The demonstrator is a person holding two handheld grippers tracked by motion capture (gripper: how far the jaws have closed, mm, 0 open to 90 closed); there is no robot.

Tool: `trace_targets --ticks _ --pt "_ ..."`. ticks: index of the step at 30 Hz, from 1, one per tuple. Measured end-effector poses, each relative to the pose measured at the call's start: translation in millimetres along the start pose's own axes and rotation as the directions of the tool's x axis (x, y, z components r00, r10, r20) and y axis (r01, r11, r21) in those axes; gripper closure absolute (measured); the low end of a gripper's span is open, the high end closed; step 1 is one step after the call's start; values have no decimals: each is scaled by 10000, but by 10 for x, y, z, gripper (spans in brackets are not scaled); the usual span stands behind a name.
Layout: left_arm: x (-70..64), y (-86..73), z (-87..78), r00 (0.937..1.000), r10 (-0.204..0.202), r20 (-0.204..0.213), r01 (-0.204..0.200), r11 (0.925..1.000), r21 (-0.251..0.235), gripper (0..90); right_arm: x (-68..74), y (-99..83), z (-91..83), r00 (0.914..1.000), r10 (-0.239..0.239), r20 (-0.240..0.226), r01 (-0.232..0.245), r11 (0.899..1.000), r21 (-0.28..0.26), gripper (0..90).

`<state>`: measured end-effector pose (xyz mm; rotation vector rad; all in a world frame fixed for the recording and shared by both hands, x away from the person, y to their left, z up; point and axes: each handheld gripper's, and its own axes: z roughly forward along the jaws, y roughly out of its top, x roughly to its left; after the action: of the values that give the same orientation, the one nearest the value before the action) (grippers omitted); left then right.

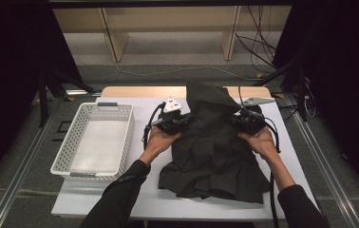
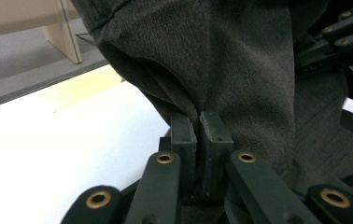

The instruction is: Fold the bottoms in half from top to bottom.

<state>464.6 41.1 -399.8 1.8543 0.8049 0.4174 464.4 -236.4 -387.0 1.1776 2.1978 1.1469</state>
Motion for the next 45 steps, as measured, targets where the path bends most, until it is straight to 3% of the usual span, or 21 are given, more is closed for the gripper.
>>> trace_targets --ticks 17,38,45 --pt "-209 -229 -341 9971 418 639 -400 9988 -294 855 319 -221 -346 9961 -762 -439 742 9963 -437 849" --pt "-444 -510 -594 9886 982 1145 -982 9952 -53 854 578 -542 -573 9898 -1111 -888 1061 9926 -587 846" --pt "-503 -629 -636 9869 902 1339 -910 9958 -1 852 658 -644 -626 9887 -1136 -980 1081 9923 -598 846"
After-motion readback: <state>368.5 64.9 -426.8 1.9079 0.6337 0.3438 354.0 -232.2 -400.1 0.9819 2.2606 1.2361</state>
